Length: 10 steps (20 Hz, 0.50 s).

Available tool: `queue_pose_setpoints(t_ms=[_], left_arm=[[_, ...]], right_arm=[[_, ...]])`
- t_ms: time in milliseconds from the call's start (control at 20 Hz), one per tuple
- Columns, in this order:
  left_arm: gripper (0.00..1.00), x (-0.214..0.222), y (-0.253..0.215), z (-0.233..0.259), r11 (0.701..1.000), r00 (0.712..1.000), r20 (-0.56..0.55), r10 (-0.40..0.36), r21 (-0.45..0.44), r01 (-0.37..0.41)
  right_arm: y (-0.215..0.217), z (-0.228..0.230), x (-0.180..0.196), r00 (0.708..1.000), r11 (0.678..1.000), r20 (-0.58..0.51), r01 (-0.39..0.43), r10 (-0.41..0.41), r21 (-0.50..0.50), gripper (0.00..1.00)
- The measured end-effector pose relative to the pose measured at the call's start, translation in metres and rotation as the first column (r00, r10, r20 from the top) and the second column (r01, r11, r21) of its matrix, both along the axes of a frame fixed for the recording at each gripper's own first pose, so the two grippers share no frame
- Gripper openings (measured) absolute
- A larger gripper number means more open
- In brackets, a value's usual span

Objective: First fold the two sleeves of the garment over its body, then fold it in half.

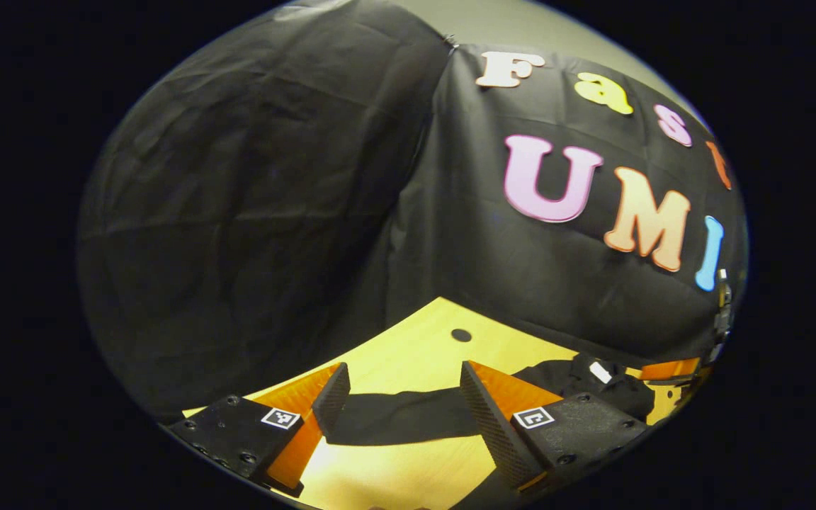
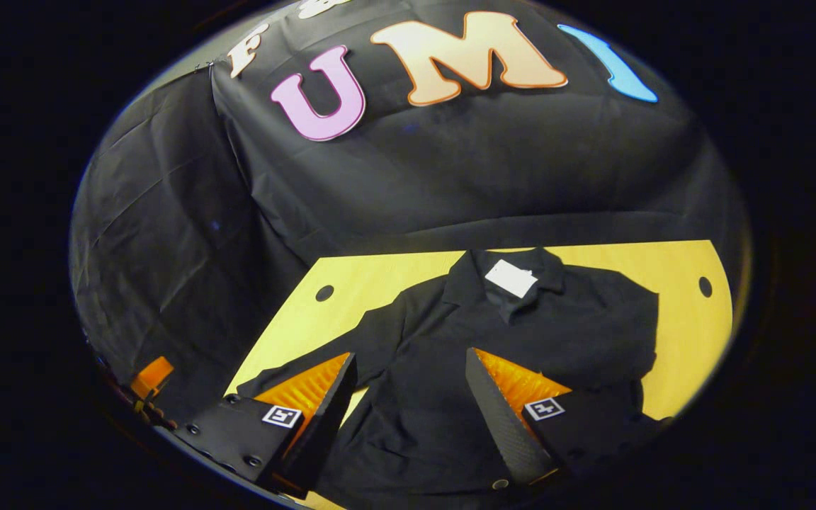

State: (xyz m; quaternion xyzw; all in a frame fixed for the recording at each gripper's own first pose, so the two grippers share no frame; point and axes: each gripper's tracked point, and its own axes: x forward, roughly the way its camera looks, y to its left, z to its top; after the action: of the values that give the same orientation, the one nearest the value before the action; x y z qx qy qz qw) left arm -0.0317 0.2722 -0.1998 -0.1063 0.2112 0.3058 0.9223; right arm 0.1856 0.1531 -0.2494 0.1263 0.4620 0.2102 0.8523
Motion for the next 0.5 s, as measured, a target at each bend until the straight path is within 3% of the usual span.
queue_pose_setpoints(t_ms=[50,150,250,500], left_arm=[[0.93,-0.006,0.006,-0.014,1.0,1.0,-0.02,0.019,-0.014,-0.019],[0.93,-0.013,0.022,-0.045,0.998,0.996,-0.079,0.052,-0.032,-0.055],[0.93,-0.022,0.038,-0.081,0.992,0.985,-0.142,0.099,-0.069,-0.109],[0.94,-0.049,0.043,-0.162,0.959,0.919,-0.377,0.112,-0.2,-0.199]], right_arm=[[-0.005,0.009,-0.006,1.0,1.0,0.014,0.014,-0.014,0.005,0.98],[-0.017,0.028,-0.018,0.998,0.999,0.042,0.045,-0.046,0.018,0.93],[-0.025,0.044,-0.033,0.996,0.996,0.05,0.076,-0.078,0.046,0.98],[-0.051,0.074,-0.064,0.99,0.99,0.054,0.124,-0.127,0.065,0.98]])
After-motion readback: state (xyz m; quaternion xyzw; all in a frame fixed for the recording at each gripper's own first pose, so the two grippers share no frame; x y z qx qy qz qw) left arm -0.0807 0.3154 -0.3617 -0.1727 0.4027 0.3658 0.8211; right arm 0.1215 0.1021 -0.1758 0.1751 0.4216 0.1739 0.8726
